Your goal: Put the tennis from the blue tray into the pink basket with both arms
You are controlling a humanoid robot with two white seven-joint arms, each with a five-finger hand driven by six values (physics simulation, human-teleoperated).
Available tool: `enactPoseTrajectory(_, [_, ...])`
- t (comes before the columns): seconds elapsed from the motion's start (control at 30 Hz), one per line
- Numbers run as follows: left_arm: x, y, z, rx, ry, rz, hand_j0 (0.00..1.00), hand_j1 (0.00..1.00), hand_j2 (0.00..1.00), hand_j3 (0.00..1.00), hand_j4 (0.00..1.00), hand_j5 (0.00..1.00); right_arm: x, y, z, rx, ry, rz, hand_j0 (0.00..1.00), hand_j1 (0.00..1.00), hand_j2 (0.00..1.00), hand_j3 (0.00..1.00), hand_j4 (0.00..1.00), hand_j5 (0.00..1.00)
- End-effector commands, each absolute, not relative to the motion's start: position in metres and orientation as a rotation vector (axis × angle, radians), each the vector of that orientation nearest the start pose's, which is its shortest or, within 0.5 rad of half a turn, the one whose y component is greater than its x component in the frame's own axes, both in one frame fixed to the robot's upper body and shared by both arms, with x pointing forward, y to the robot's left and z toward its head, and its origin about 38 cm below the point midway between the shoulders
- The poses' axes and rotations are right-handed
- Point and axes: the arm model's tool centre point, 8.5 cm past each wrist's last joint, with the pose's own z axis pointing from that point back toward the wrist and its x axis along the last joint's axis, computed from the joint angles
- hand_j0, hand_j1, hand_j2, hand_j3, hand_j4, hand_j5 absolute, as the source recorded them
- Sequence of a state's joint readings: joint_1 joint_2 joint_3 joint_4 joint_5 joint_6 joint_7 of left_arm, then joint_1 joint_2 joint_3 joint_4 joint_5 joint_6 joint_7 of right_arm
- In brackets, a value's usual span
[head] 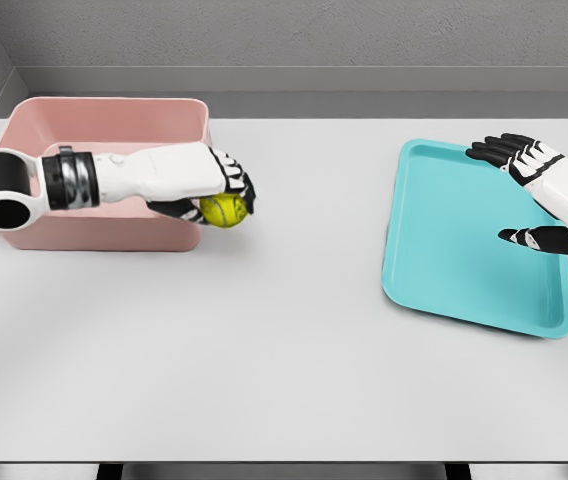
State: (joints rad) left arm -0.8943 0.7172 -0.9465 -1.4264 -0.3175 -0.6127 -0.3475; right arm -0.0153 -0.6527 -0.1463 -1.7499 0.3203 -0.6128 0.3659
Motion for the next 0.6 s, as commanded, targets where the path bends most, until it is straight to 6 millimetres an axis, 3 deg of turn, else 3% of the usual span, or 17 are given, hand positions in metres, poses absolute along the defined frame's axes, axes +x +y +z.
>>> enactPoseTrajectory(0.0, [0.452, 0.213, 0.239, -0.342, 2.172, 2.775, 0.59, 0.59, 0.59, 0.59, 0.59, 0.59, 0.34, -0.363, 0.231, -0.58, -1.867, 1.46, 1.0, 1.0, 1.0, 1.0, 1.0, 1.0])
enactPoseTrajectory(0.37, [0.471, 0.242, 0.248, -0.461, 2.26, 2.793, 0.59, 0.59, 0.59, 0.59, 0.59, 0.59, 0.34, -0.363, 0.231, -0.58, -1.867, 1.46, 1.0, 1.0, 1.0, 1.0, 1.0, 1.0])
enactPoseTrajectory(0.57, [0.49, 0.276, 0.248, -0.596, 2.33, 2.841, 0.59, 0.59, 0.59, 0.59, 0.59, 0.59, 0.34, -0.363, 0.231, -0.579, -1.866, 1.461, 1.0, 1.0, 1.0, 1.0, 1.0, 1.0])
